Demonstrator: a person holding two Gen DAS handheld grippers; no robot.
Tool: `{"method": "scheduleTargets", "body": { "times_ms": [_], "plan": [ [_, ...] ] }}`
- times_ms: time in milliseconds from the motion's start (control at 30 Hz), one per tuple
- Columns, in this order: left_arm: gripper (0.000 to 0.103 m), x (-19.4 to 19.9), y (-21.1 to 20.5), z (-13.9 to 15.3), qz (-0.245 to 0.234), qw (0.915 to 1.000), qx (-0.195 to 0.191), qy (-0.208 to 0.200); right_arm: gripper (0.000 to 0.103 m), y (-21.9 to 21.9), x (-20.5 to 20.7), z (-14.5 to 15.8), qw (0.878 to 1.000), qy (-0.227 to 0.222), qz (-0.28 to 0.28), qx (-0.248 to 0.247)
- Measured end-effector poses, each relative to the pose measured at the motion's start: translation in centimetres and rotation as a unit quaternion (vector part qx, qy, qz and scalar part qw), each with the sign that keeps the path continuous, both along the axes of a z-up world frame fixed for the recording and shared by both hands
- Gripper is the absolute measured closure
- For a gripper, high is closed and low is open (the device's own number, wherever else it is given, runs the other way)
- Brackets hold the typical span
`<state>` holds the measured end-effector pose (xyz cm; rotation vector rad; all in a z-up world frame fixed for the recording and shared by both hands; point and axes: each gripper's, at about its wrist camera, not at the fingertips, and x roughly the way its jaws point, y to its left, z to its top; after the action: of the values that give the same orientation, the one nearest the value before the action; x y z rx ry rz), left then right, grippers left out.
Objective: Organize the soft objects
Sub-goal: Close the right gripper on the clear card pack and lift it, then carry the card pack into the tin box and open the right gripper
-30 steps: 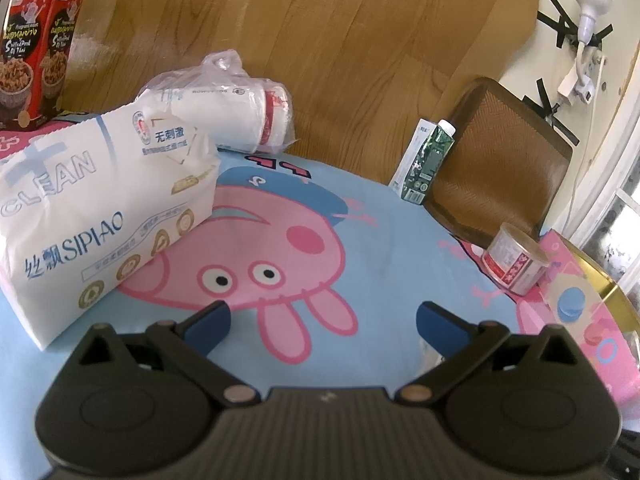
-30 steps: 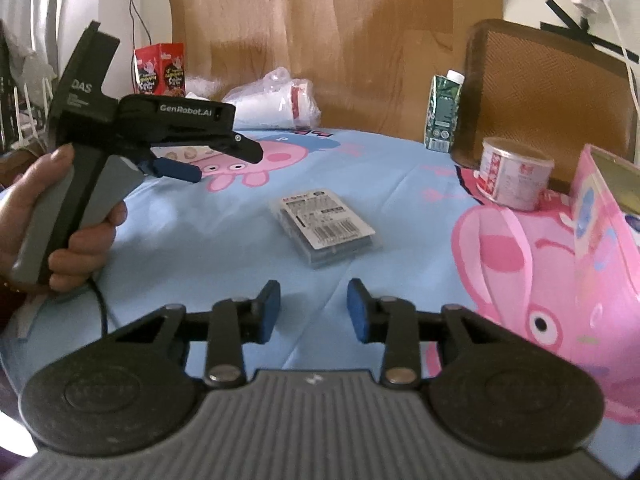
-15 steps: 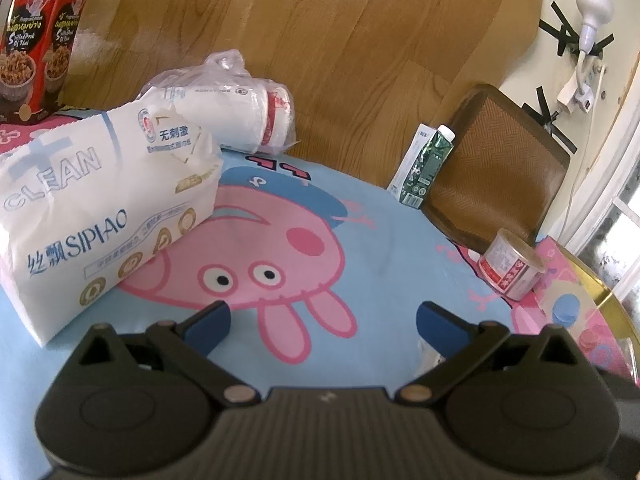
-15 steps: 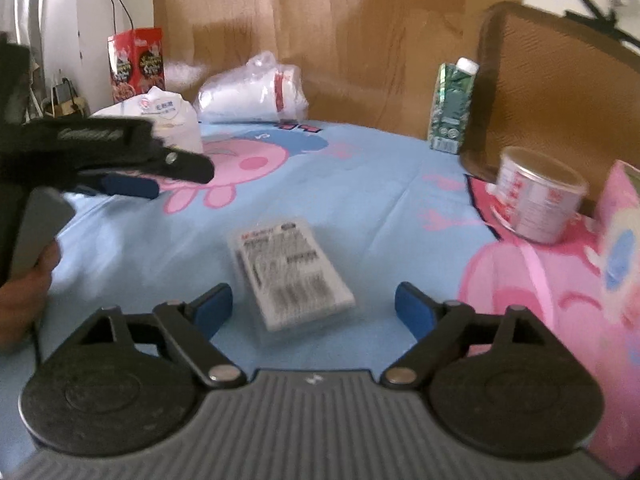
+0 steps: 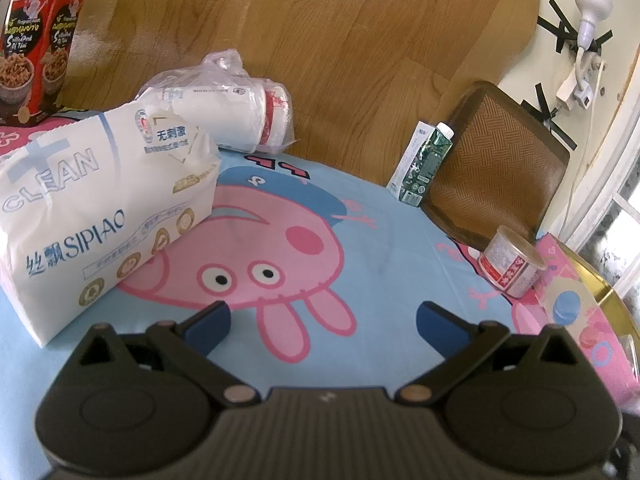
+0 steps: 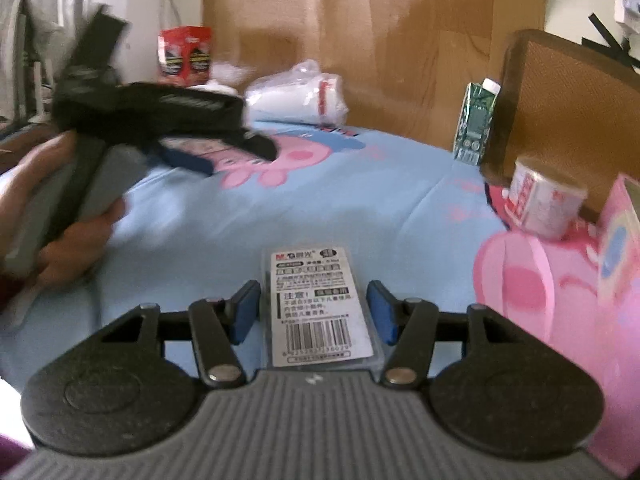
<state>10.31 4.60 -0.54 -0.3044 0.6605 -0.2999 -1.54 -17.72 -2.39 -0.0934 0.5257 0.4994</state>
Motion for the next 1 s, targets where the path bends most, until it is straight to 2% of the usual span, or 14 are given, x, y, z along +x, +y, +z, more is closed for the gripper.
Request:
{"method": "scheduleTargets", "body": {
  "times_ms": [167,267,333,433,733,933,1000],
  "plan": [
    [0.0,-1.9,-2.2,0.3,-0.037,0.9993,0.01,0.003,0.042,-2.3,-3.4,-0.5,1.0,-0.005,-0.017,0.019],
    [0.0,-3.9,-4.5,0.4,-0.081,0.9967,0.004,0.007,0.032,-3.3,-4.3,-0.9,0.999,-0.008,-0.041,0.021],
    [0.0,-4.9,-5.7,0.7,-0.104,0.9945,0.004,0.012,0.032,-3.8,-4.5,-0.9,0.999,-0.005,-0.046,0.025],
    [0.0,-5.8,-6.6,0.8,-0.138,0.9897,-0.025,0.03,0.032,-3.7,-4.7,-1.0,0.999,-0.013,-0.047,0.02],
    [0.0,-6.6,-6.5,0.7,-0.159,0.9836,-0.058,0.061,0.03,-4.1,-4.8,-1.4,0.998,-0.023,-0.051,0.03],
    [0.004,-7.4,-10.1,0.9,-0.203,0.9763,-0.035,0.068,0.03,-4.2,-5.3,-1.5,0.998,-0.03,-0.048,0.026],
    [0.004,-7.9,-10.9,1.3,-0.213,0.9746,-0.028,0.063,0.027,-4.7,-5.7,-1.6,0.998,-0.03,-0.051,0.025]
  ]
}}
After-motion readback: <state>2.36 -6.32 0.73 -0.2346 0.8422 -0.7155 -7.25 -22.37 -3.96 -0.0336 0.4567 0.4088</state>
